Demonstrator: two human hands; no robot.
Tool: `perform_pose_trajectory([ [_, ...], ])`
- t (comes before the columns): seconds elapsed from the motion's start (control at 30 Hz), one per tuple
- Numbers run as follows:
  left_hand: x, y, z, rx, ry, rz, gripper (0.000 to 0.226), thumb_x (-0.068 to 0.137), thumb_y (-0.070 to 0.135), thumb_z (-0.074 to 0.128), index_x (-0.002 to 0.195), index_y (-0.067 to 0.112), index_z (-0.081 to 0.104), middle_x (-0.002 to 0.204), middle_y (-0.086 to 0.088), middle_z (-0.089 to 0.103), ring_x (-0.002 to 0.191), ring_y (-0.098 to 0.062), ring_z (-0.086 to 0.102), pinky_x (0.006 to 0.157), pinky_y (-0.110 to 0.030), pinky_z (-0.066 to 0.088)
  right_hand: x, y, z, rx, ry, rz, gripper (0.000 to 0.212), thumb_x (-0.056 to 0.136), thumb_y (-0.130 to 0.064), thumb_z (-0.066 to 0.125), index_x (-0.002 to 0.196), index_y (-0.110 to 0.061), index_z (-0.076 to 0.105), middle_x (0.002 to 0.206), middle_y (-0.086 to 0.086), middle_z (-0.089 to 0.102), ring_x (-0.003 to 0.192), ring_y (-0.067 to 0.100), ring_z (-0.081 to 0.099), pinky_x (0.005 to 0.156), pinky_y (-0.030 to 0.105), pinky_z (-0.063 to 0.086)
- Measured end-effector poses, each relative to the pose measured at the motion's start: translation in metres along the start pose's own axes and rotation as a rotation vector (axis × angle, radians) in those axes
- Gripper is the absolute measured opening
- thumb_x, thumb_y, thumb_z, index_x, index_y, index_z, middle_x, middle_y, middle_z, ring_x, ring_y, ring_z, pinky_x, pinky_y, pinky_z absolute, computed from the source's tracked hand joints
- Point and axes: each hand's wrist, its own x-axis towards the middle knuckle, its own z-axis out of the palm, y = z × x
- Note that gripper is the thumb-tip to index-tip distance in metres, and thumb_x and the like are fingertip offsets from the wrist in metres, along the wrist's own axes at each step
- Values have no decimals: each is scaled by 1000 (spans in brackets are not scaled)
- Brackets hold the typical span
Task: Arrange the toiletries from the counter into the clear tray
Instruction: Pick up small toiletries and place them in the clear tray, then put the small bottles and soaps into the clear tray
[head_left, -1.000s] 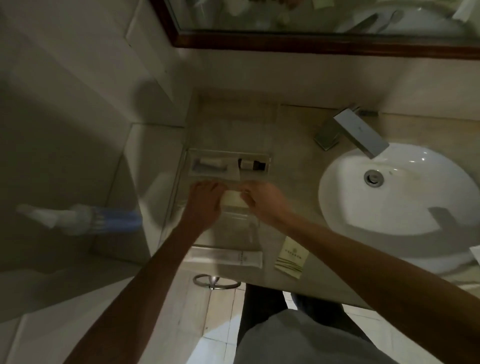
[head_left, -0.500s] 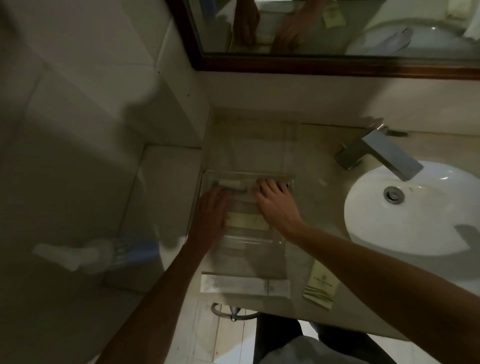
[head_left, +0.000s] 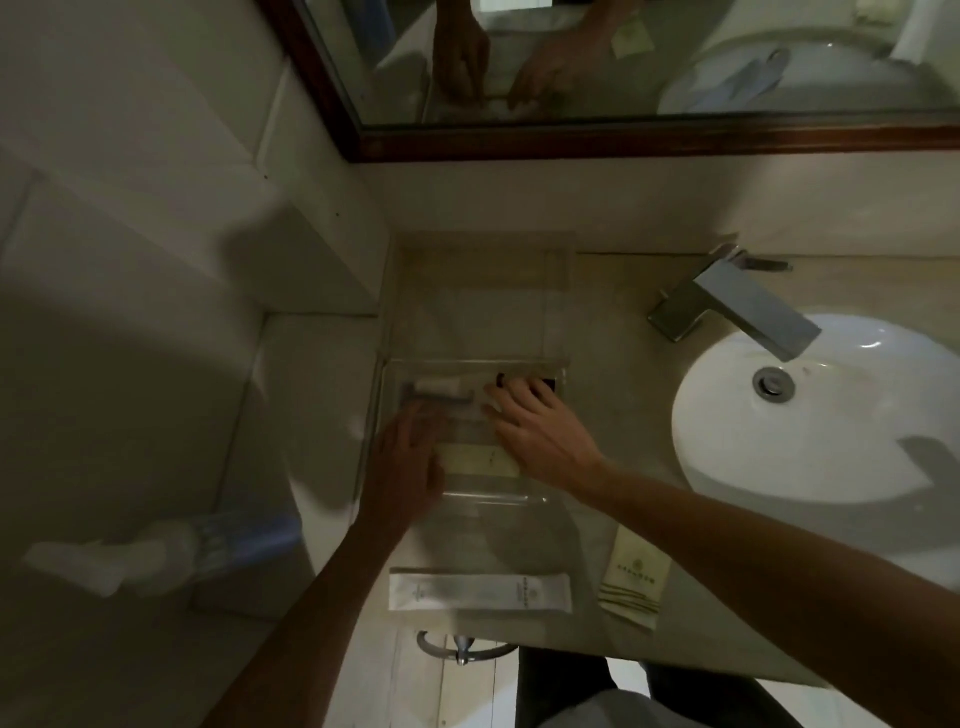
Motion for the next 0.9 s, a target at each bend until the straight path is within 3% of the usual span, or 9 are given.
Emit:
perform_pose_trajectory([
  [0.13,8,4,-2,8,-5,-33,78,67,16,58,143,22,44,149,-15,37,129,-35,44,100,-48,45,3,3,2,20,-76,43,45,88,-28,58,129,-9,59,144,13,48,137,37,34,114,53,21],
  [0.23,13,28,-4,-68,96,11,68,65,21,54,132,9,56,142,-18,48,130,-36,44,104,-47,41,-10,9,-8,55,-21,38,45,89,-31,54,129,-11,57,143,11,49,135,35,35,114,51,19],
  [0.3,17,69,-2,-118,176,71,71,67,28,52,134,4,53,140,-20,49,128,-38,44,107,-46,35,-30,19,-23,69,47,78,46,90,-31,54,131,-9,55,143,12,49,134,35,36,115,50,20],
  [0.4,39,169,5,-169,242,309,73,70,30,56,136,1,49,139,-21,49,123,-39,48,106,-48,35,-83,56,-57,114,149,273,41,85,-30,59,121,-11,65,136,11,56,131,33,42,114,47,22],
  [0.5,68,284,20,-238,187,482,70,71,25,60,137,4,49,140,-17,49,127,-35,46,110,-41,31,-174,116,-87,75,231,587,43,78,-22,64,120,-11,66,133,10,58,128,31,46,110,44,30],
  [0.6,84,397,41,-322,129,577,70,73,20,64,139,6,47,143,-14,47,132,-29,44,111,-37,32,-285,173,-105,106,287,797,52,72,-12,68,123,-9,61,131,13,59,120,31,51,104,45,41],
  [0.7,90,500,66,-312,62,664,68,73,25,61,137,7,46,140,-12,48,130,-28,45,109,-36,34,-385,217,-117,115,271,938,48,70,-10,74,117,-11,64,121,12,64,108,31,59,89,44,51],
  [0.9,94,658,134,-156,-105,685,65,75,26,64,136,11,46,132,-11,54,119,-29,53,96,-39,43,-551,286,-103,160,173,1260,34,78,-9,70,112,-14,67,112,6,63,95,26,61,75,39,54],
])
